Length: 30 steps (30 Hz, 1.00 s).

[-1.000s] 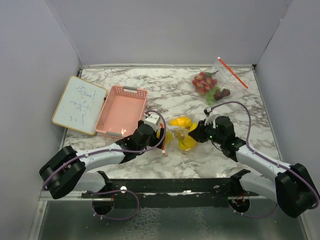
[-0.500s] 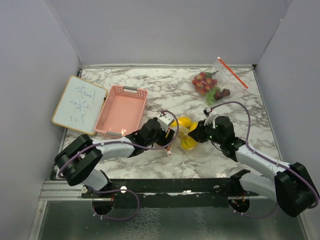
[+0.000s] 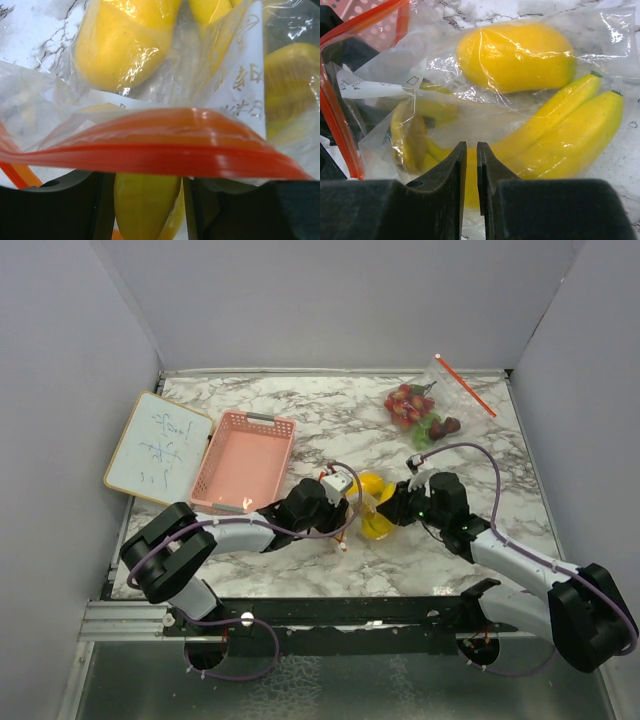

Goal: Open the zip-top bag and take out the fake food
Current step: Pick up the fake fruit from the zipper food storage bag.

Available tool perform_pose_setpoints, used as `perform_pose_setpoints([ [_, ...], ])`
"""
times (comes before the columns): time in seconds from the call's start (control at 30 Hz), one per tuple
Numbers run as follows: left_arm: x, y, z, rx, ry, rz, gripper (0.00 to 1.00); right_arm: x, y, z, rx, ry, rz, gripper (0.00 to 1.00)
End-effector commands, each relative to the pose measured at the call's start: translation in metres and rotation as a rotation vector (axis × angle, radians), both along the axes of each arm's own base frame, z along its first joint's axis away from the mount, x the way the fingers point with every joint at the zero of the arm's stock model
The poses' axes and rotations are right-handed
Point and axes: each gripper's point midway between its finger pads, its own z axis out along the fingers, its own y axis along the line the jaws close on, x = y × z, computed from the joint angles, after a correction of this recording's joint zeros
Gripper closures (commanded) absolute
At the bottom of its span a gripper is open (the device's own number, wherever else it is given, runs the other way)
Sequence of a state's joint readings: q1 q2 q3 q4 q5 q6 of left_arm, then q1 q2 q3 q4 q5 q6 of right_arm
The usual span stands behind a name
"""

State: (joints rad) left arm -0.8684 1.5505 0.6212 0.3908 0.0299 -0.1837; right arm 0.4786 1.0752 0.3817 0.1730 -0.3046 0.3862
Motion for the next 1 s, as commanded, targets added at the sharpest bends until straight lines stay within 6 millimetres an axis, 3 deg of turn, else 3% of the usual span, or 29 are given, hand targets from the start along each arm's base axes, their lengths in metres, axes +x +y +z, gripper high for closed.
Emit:
perform_pose_setpoints([
  [0.0,-0.008,0.015,0.001,0.038,0.014,0.03,0.93,0.004,0.003,0.004,-0.002,-0.025,0.015,0.84],
  [0.27,-0.004,0.033,0.036,0.087,0.04,0.133,0.96,0.009,0.005,0.012,-0.002,-0.042,0.016,0.84],
  [0.57,-0.011,0.062,0.064,0.119,0.103,0.277,0.96,0.005,0.008,0.001,0.015,-0.019,0.03,0.84],
  [0.7,0.001,0.1,0.07,0.212,0.076,0.466,0.95,0.006,0.01,0.005,0.024,-0.023,0.04,0.84],
  [0.8,0.012,0.117,0.082,0.138,0.073,0.54,0.95,0.003,0.012,0.005,0.033,-0.021,0.055,0.84],
  [0.97,0.039,0.144,0.12,0.036,-0.017,0.681,0.94,0.001,0.01,0.003,0.031,-0.024,0.049,0.84],
])
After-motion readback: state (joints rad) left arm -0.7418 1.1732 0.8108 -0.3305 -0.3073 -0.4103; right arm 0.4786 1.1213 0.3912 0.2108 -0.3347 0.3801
